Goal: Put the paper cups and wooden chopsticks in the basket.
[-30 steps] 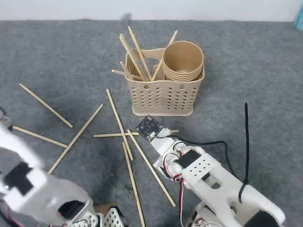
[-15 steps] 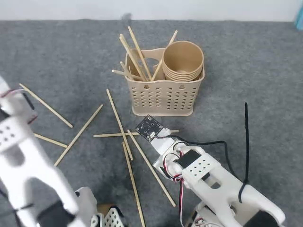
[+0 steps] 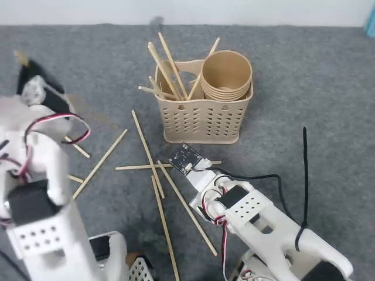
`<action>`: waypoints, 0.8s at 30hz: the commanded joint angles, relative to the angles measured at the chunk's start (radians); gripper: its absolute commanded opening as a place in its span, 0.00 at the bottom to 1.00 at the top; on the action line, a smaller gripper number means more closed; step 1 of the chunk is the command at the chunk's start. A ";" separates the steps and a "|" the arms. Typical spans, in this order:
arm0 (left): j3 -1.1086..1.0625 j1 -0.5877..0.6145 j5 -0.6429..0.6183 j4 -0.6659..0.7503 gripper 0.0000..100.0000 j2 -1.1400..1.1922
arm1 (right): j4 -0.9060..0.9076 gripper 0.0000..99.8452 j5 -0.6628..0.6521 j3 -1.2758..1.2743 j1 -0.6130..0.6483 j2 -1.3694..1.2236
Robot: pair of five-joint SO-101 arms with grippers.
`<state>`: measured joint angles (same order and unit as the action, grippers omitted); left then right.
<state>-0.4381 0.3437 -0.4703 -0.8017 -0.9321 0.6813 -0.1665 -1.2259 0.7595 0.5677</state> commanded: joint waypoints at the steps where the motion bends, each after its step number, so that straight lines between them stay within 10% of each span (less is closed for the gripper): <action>1: 0.002 -0.094 -0.031 0.239 0.01 -0.034 | -0.008 0.01 -0.012 0.005 -0.013 0.002; 8: 0.013 -0.281 -0.031 0.580 0.01 -0.009 | -0.008 0.01 -0.012 0.005 -0.013 0.002; 24: 0.151 -0.460 0.135 0.634 0.01 0.358 | -0.007 0.01 -0.012 0.005 -0.013 0.002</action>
<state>-0.3122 -0.1105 -0.3966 -0.1895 -0.6038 0.6813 -0.1665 -1.2259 0.7595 0.5677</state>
